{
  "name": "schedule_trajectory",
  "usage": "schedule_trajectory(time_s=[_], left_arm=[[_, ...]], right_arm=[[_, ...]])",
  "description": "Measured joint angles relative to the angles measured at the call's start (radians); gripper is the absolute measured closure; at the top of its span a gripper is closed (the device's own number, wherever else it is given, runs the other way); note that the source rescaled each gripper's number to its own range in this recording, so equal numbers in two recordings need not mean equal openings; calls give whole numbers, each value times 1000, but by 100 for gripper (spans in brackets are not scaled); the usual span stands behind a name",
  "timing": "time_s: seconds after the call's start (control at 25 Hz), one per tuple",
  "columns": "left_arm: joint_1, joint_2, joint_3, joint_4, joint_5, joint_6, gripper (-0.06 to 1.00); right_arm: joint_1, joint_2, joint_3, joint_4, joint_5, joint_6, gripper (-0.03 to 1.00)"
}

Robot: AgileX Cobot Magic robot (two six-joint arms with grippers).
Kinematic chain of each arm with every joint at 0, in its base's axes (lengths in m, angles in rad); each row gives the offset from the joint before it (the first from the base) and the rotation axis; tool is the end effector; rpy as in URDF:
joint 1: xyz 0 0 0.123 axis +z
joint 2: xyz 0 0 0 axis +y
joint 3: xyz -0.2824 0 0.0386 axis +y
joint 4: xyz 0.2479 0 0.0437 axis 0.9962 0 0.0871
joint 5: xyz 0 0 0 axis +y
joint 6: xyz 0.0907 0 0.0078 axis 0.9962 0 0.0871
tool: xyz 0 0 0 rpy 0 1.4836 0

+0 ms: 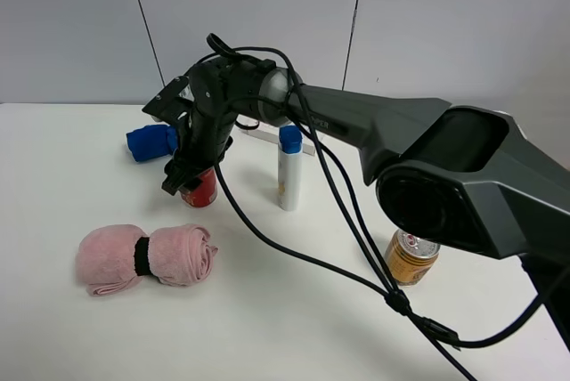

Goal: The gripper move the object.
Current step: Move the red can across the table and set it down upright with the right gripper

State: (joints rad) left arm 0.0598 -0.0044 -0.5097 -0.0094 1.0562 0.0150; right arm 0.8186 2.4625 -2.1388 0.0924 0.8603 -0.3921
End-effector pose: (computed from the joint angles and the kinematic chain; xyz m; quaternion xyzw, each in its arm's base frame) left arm -0.0064 -0.0011 0.2802 -0.0188 0.8481 0.0151 0.5292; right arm 0.3605 0.3946 0.1521 -0.5352 0.8104 0.0898 0.2205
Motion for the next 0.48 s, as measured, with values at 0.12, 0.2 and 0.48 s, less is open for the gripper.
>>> schedule_trajectory(time_s=[0.12, 0.2, 0.48], left_arm=[[0, 0, 0, 0, 0, 0, -6], [0, 0, 0, 0, 0, 0, -6], [0, 0, 0, 0, 0, 0, -6]], right_arm=[[-1, 4, 0, 6, -10, 0, 97], [-1, 5, 0, 8, -16, 0, 97], [-1, -12, 0, 23, -32, 25, 28]])
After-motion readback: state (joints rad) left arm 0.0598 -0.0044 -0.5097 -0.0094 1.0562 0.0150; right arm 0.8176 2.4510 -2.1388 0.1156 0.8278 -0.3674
